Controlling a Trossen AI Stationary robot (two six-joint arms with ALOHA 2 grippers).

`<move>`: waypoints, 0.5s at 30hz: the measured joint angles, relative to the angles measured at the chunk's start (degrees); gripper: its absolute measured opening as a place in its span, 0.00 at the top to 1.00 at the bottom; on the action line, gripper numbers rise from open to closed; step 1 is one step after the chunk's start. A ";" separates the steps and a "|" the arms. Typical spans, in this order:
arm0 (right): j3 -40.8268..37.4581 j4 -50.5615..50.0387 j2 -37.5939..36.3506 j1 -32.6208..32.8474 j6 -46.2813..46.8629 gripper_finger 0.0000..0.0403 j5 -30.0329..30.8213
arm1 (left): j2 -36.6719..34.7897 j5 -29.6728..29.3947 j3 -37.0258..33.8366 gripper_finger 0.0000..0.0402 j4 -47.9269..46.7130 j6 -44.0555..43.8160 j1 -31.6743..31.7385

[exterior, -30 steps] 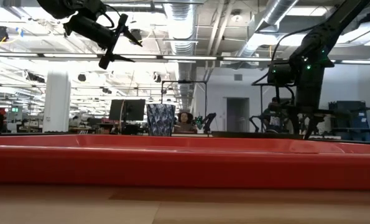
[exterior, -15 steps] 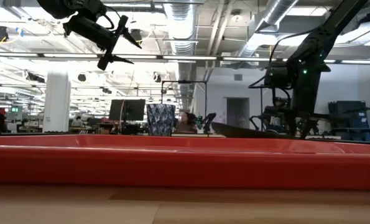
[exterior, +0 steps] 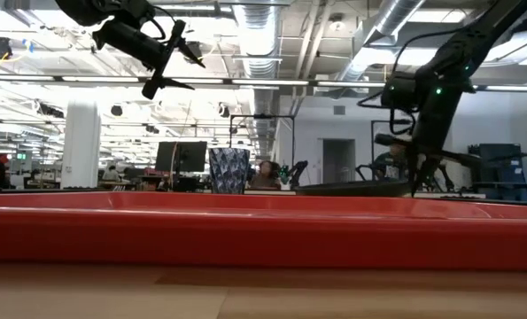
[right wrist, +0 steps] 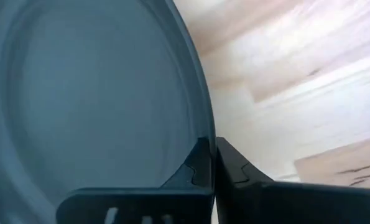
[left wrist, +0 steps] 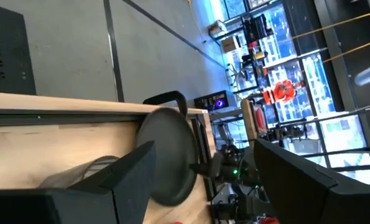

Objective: Pick and place plate/cup/fork/spoon on tray
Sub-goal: Put the black plate on the orange serving tray

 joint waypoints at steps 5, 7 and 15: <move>0.00 1.69 -4.85 -0.04 0.20 0.99 2.00 | 0.00 -0.48 0.00 0.37 0.46 0.02 -0.88; 0.00 2.73 -6.76 -0.33 -0.25 0.99 1.91 | 0.00 -0.47 0.00 0.37 0.40 0.26 -1.37; 0.04 14.95 -14.12 -0.23 -1.65 0.99 0.55 | 0.00 -0.22 0.00 0.37 3.61 0.95 -5.14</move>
